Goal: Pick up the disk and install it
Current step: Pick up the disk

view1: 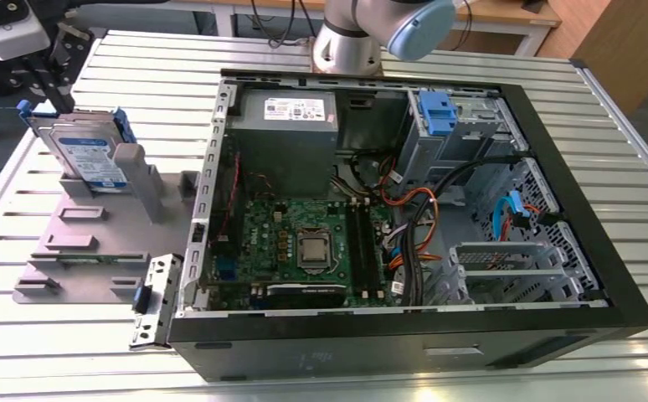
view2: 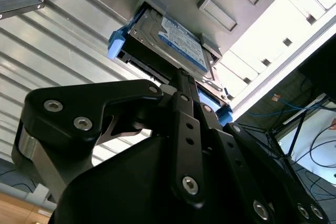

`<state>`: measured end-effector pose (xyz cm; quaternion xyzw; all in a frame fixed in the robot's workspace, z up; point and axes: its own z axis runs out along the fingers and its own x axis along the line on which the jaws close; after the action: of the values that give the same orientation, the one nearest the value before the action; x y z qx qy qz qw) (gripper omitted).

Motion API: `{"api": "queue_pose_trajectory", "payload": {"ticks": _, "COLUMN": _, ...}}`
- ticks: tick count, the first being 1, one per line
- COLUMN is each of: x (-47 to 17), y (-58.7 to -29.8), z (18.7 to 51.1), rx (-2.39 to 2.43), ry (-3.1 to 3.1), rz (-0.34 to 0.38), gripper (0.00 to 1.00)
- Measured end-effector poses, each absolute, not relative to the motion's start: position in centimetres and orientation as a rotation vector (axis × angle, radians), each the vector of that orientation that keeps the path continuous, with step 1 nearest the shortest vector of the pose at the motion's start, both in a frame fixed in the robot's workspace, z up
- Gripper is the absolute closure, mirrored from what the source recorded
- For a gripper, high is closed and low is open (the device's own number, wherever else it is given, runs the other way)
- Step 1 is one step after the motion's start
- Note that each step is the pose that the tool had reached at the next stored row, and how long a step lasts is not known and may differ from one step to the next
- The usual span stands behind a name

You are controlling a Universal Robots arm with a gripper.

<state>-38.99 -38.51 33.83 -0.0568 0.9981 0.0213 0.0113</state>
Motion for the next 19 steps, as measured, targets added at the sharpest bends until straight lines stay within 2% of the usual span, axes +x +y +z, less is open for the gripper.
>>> {"api": "queue_pose_trajectory", "payload": {"ticks": 19, "x": -38.99, "y": -38.51, "z": 33.83, "rx": -0.678, "ry": 3.051, "rz": 0.071, "gripper": 0.89}}
